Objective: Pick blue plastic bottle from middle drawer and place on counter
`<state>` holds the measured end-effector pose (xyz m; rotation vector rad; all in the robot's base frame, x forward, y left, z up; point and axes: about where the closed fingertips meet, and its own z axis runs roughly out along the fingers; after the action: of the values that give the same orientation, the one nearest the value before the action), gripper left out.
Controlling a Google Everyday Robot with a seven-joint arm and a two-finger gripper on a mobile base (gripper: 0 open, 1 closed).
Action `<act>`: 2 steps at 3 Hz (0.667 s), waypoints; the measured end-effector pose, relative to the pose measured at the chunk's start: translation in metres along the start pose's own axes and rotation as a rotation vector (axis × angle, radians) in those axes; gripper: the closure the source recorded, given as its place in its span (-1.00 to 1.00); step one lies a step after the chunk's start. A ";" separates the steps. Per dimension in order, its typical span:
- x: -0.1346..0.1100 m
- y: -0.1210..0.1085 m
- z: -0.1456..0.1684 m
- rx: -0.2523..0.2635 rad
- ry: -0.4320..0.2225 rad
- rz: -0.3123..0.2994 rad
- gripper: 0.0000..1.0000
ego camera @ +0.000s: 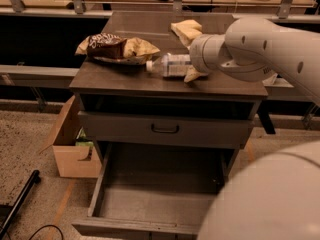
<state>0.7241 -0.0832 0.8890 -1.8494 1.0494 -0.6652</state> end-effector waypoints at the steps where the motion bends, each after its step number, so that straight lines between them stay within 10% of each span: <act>1: 0.003 0.000 0.004 -0.008 -0.010 0.005 -1.00; 2: 0.004 -0.003 0.002 -0.008 -0.010 0.005 -1.00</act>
Offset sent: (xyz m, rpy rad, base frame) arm 0.0446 -0.0366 -0.0220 0.0108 0.0055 0.0044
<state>0.7288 -0.0845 0.8908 -1.8547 1.0519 -0.6488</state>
